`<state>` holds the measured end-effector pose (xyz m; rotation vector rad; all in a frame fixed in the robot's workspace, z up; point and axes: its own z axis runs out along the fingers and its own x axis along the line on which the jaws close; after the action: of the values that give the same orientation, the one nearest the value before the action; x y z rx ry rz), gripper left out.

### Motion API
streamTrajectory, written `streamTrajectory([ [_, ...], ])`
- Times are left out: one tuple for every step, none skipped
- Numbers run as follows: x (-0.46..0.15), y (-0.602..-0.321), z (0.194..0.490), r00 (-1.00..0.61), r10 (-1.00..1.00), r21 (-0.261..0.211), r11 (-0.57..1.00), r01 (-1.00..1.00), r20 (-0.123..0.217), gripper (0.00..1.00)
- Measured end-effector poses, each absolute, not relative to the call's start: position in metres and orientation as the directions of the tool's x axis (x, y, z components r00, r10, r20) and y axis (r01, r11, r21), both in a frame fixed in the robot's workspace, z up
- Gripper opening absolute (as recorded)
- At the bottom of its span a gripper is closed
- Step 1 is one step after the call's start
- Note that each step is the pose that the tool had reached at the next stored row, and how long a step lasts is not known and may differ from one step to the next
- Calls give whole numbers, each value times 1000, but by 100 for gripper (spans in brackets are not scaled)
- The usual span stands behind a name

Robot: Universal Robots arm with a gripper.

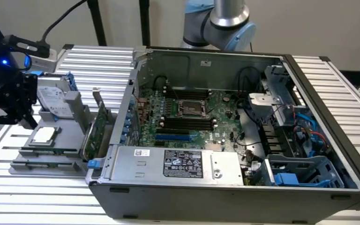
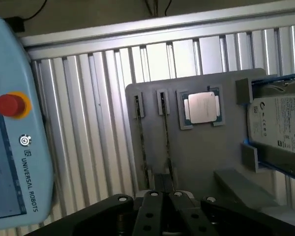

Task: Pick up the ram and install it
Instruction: 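Pick up the ram and move it above insertion slot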

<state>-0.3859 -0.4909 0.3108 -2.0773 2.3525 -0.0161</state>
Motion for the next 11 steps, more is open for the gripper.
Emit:
streamTrajectory([
  [-387, -491, 310, -116, -993, -9, 117, -993, -5, 0],
  [-388, -491, 309, -111, -994, -8, 111, -994, -13, 0],
  [-390, -492, 308, -106, -994, -7, 106, -994, -18, 0],
  [-392, -492, 308, -103, -994, -7, 103, -995, -22, 0],
  [-394, -493, 307, -100, -995, -7, 100, -995, -25, 0],
  [-395, -494, 306, -98, -995, -6, 98, -995, -26, 0],
  [-395, -496, 304, -98, -995, -6, 98, -995, -27, 0],
  [-395, -498, 303, -97, -995, -6, 98, -995, -27, 0],
  [-395, -500, 302, -97, -995, -5, 97, -995, -27, 0],
  [-395, -503, 301, -96, -995, -5, 96, -995, -27, 0],
  [-395, -505, 300, -95, -995, -5, 95, -995, -27, 0],
])
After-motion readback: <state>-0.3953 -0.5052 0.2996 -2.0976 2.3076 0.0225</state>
